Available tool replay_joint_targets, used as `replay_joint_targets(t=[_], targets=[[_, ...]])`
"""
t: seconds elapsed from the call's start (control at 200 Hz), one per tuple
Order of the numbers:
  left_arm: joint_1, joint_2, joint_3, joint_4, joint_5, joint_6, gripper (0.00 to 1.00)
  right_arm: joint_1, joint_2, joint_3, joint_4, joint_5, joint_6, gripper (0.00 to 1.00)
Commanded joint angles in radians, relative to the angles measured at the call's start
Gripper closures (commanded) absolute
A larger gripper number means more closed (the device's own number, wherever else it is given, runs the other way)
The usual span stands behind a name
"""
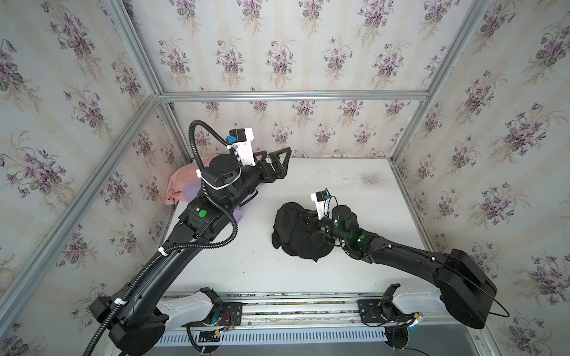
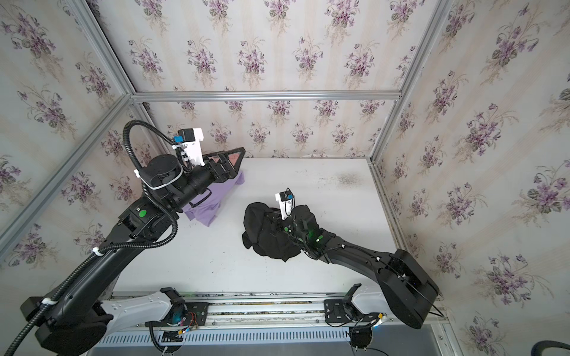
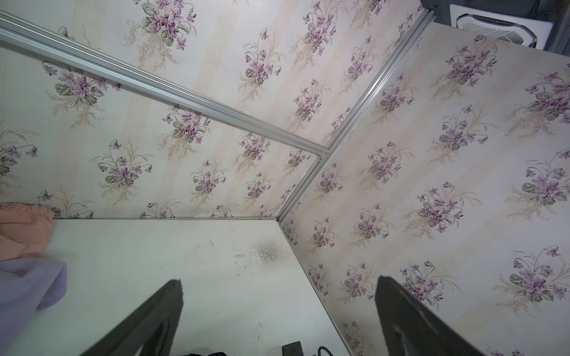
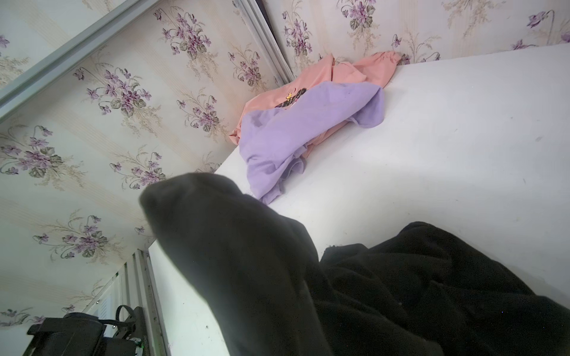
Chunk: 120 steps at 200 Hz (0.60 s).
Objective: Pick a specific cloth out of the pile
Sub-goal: 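Lower the black cloth onto the table center with the right gripper and release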
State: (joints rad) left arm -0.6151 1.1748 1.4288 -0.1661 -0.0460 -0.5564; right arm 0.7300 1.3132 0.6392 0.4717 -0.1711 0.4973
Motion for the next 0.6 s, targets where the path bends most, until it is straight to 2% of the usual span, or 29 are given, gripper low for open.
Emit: replay_joint_targets(t=[0.0,0.315,0.595], targets=[[0.002,0.000,0.002,0.042,0.011,-0.006,0.01,-0.018,0.006,-0.003,0.025,-0.016,0.029,1.00],[0.003,0.010,0.016,0.042,0.020,-0.006,0.01,-0.097,0.036,-0.029,0.083,-0.097,0.178,1.00],[0.003,0.013,0.024,0.042,0.023,-0.004,0.01,-0.156,0.055,0.057,-0.199,-0.072,0.321,1.00]])
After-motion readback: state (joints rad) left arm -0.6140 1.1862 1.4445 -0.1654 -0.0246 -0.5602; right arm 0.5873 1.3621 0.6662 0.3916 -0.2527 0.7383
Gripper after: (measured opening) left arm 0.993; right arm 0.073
